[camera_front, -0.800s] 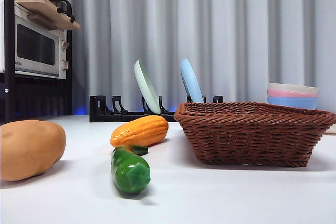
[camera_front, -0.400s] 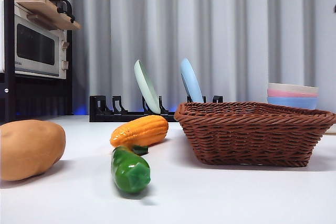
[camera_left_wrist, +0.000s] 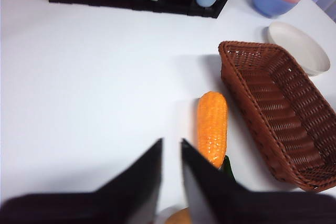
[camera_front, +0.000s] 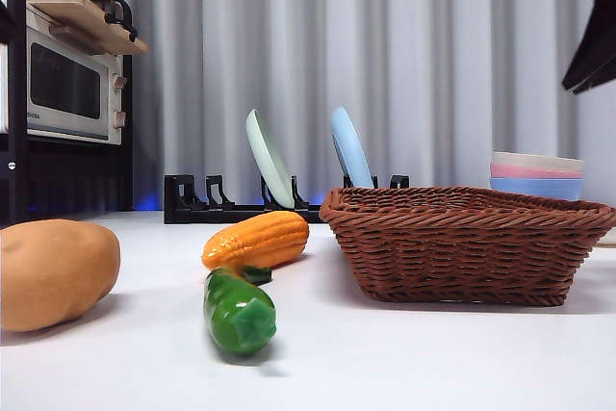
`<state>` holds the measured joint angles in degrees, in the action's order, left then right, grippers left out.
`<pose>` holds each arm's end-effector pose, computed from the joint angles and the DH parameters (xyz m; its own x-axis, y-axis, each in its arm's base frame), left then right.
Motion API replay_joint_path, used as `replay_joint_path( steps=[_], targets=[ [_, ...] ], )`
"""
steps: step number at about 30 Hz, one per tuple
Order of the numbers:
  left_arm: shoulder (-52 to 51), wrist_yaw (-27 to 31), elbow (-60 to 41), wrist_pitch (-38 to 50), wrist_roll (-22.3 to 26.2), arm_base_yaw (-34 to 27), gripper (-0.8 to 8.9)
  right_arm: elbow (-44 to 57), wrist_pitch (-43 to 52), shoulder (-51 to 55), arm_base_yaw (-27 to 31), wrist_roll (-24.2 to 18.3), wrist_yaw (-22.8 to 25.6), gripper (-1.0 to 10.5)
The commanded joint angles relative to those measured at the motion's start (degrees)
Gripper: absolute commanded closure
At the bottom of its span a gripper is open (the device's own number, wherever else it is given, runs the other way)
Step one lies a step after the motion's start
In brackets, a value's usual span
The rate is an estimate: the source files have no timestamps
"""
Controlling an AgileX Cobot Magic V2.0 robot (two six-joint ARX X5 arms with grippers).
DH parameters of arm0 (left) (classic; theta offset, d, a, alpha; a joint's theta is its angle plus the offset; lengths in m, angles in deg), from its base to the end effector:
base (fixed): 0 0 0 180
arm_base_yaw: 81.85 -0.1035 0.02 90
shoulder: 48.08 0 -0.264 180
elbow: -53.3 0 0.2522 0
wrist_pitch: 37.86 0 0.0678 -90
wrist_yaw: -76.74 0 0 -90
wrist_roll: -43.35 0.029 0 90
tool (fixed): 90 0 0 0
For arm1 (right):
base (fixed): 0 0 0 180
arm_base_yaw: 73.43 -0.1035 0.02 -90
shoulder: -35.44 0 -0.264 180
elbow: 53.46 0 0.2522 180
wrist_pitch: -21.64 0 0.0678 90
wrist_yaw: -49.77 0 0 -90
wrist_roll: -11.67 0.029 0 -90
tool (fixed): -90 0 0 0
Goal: Pick up the basket,pick up the corn from the table,pick up the potato from the table,pick up the cucumber from the table,put all items into the basket
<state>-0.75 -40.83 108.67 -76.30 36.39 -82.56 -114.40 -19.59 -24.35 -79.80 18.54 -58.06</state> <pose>0.1716 -0.0113 0.2856 0.7702 -0.4533 -0.4486 0.3240 0.8840 -0.3370 0.2100 0.0324 0.2753 0.6899 0.3851 -0.6129 -0.2595 0.9220 0.2873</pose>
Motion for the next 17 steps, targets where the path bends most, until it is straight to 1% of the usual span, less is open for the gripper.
replay_joint_path(
  steps=[1, 2, 8, 11, 15, 17],
  targets=[
    [0.1, 0.3, 0.1, 0.2, 1.0, 0.0, 4.28, -0.3, 0.3, -1.2, 0.0, -1.4, 0.0, 5.9],
    [0.1, 0.5, 0.1, 0.2, 1.0, 0.0, 4.30, -0.4, 0.4, -1.8, 0.0, -1.4, 0.3, 5.6],
    [0.1, 0.4, 0.1, 0.2, 1.0, 0.0, 4.32, -3.7, 0.5, -9.1, 0.0, -1.4, 0.3, 5.6],
    [0.1, 0.4, 0.1, 0.2, 1.0, 0.0, 4.32, -6.6, 0.4, -14.9, 0.0, -1.4, 0.4, 5.7],
    [0.1, 0.4, 0.1, 0.1, 1.0, 0.0, 4.32, -10.2, 0.4, -23.3, 0.0, -1.4, 2.8, 5.7],
    [0.1, 0.3, 0.1, 0.1, 1.0, 0.0, 4.32, -11.3, 0.6, -26.7, 0.0, -1.4, 2.8, 5.7]
  ],
)
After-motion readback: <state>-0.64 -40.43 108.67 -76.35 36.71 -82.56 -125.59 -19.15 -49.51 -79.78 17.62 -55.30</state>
